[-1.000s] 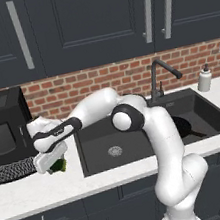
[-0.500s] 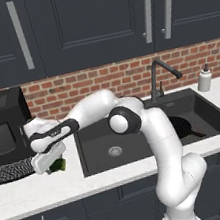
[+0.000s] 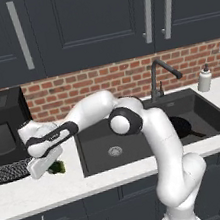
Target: Pick the pan and sponge and place them into the sink. Then turn on the water.
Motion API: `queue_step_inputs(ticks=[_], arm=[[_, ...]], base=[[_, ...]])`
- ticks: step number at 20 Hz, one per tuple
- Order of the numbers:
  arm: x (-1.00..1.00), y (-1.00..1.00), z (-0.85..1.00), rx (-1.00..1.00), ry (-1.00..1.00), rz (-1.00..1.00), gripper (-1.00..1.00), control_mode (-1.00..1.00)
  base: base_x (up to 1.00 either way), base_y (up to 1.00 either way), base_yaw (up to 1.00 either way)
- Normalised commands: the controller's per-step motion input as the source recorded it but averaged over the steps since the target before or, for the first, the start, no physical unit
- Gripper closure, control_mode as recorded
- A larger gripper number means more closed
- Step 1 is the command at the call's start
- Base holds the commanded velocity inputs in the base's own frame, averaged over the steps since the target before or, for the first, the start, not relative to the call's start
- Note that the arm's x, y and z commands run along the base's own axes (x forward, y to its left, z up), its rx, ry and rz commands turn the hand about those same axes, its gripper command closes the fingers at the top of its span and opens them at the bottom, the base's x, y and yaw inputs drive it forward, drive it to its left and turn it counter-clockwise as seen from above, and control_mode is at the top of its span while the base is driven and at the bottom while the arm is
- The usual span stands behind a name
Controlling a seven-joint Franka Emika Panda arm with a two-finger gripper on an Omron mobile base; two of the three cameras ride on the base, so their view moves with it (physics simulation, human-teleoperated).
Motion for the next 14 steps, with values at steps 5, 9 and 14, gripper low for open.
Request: queue_step_inputs(ticks=[5, 9, 14], arm=[[-0.87, 0.0, -0.05, 0.01, -0.22, 0.0, 1.0, -1.0], [-0.86, -0.22, 0.1, 0.14, -0.36, 0.0, 1.0, -1.0], [-0.61, -0.68, 0.58, 0.28, -0.44, 0.0, 1.0, -1.0]], base=[[0.0, 0.0, 0.0], [0.0, 0.0, 0.0], [0.0, 0.0, 0.0]])
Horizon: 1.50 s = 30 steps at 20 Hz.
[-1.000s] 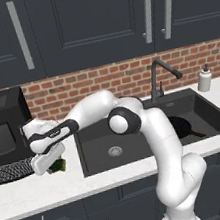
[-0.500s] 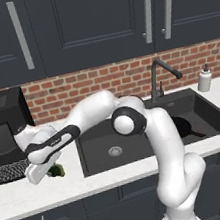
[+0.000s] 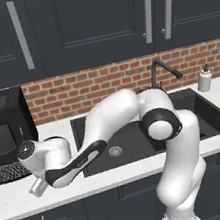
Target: Pick the pan and sponge and place them into the sink. Then turn on the water.
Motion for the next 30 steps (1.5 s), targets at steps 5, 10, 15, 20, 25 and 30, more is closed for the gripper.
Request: queue_step_inputs(ticks=[5, 10, 15, 20, 25, 30], arm=[[-0.2, -0.83, 0.97, 0.37, -0.31, -0.01, 1.0, -1.0], [-0.03, -0.86, 1.0, 0.33, -0.11, -0.11, 1.0, -1.0], [-0.12, -0.99, 0.97, 0.21, -0.05, -0.22, 1.0, -1.0], [-0.03, -0.99, 0.88, 0.13, 0.09, -0.23, 1.0, -1.0], [0.0, -0.99, 0.71, 0.07, 0.31, -0.23, 1.0, -1.0], [0.0, -1.0, 0.44, 0.01, 0.39, -0.24, 1.0, -1.0]], base=[[0.0, 0.0, 0.0], [0.0, 0.0, 0.0], [0.0, 0.0, 0.0], [0.0, 0.0, 0.0], [0.0, 0.0, 0.0], [0.0, 0.0, 0.0]])
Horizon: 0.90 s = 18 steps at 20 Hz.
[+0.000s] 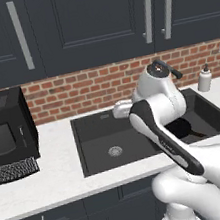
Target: Pick the pan and sponge and place them into the sink. Then turn on the water.
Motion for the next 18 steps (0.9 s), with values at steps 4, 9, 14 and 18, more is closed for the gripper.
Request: queue_step_inputs(ticks=[4, 9, 14, 18], arm=[[-0.01, -1.0, 0.03, 0.0, 0.11, -0.24, 1.0, -1.0], [-0.22, -1.0, -0.12, 0.0, -0.03, -0.22, 1.0, -1.0], [-0.34, -0.96, -0.24, 0.0, -0.08, -0.16, 1.0, -1.0], [-0.37, -0.78, -0.17, 0.0, -0.16, -0.09, 1.0, -1.0]], base=[[0.0, 0.0, 0.0], [0.0, 0.0, 0.0], [0.0, 0.0, 0.0], [0.0, 0.0, 0.0]])
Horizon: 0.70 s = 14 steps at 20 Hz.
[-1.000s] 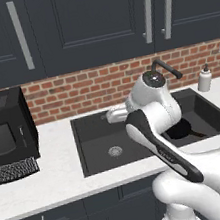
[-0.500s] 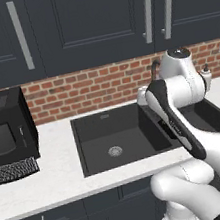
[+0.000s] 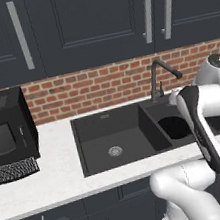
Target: Pick the pan and sponge and place them into the sink. Then turn on the water.
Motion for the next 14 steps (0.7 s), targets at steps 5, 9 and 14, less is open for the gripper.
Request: queue_step_inputs(ticks=[5, 9, 14], arm=[[-0.06, -0.64, 0.0, 0.05, -0.05, -0.03, 1.0, -1.0], [0.0, -0.74, 0.0, 0.16, 0.03, 0.0, 1.0, -1.0], [0.18, -0.52, 0.0, 0.17, 0.06, 0.0, 1.0, -1.0]], base=[[0.0, 0.0, 0.0], [0.0, 0.0, 0.0], [0.0, 0.0, 0.0]])
